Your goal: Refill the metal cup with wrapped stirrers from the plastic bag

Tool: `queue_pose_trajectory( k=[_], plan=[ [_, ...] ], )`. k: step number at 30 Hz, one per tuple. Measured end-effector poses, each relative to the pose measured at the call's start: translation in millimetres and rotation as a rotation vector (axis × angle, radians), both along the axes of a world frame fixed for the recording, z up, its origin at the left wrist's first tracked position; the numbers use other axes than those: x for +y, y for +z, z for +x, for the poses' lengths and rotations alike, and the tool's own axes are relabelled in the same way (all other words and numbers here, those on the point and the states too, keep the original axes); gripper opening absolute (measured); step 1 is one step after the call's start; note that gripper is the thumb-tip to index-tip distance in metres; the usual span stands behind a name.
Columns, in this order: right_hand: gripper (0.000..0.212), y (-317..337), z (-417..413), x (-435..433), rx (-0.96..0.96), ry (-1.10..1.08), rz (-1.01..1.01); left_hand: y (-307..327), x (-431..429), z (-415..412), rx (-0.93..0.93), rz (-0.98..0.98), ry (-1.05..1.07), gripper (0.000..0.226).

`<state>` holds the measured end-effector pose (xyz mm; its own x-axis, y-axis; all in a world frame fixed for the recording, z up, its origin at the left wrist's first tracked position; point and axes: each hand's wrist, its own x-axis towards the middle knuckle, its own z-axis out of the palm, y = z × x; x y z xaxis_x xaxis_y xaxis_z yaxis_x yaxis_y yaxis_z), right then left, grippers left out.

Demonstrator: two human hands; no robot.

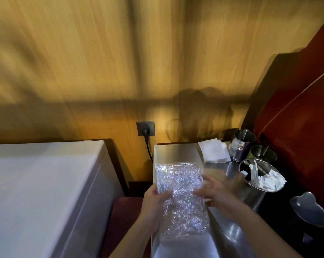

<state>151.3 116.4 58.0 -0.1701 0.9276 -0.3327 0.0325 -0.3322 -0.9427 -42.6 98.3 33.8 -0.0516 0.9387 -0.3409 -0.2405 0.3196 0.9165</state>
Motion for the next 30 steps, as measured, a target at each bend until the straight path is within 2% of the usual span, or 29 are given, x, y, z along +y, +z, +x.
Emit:
queue_pose_trajectory(
  k=[2, 6, 10, 13, 18, 20, 23, 30],
  plan=[
    [0.024, -12.3, -2.0, 2.4, -0.028, 0.002, -0.011, -8.8, 4.8, 1.3, 0.068, -0.045, 0.019, 0.027],
    [0.032, -32.7, -4.7, 17.1, -0.111, -0.226, 0.003, -22.7, 17.7, 2.8, 0.225, -0.122, 0.051, 0.043],
    [0.047, -49.4, -12.1, 36.3, -0.227, -0.296, 0.084, -32.6, 35.3, 4.1, 0.378, -0.026, 0.016, 0.047],
    [0.040, -59.1, -16.9, 51.6, -0.398, -0.272, 0.171, -36.8, 50.8, 6.4, 0.511, 0.044, -0.085, 0.040],
    [0.014, -75.5, -21.5, 67.2, -0.574, -0.134, 0.199, -55.4, 69.9, 6.7, 1.013, 0.221, -0.239, 0.043],
    [0.023, -84.2, -20.1, 71.3, -0.780, -0.023, 0.257, -63.8, 72.7, 5.3, 1.194, 0.251, -0.299, 0.047],
    [0.034, -92.4, -19.6, 72.3, -1.011, 0.095, 0.334, -75.4, 69.9, 2.3, 1.318, 0.310, -0.366, 0.056],
    [0.056, -79.4, -18.2, 80.2, -1.153, 0.142, 0.433, -57.4, 77.3, -5.6, 1.435, 0.412, -0.339, 0.063]
  ],
)
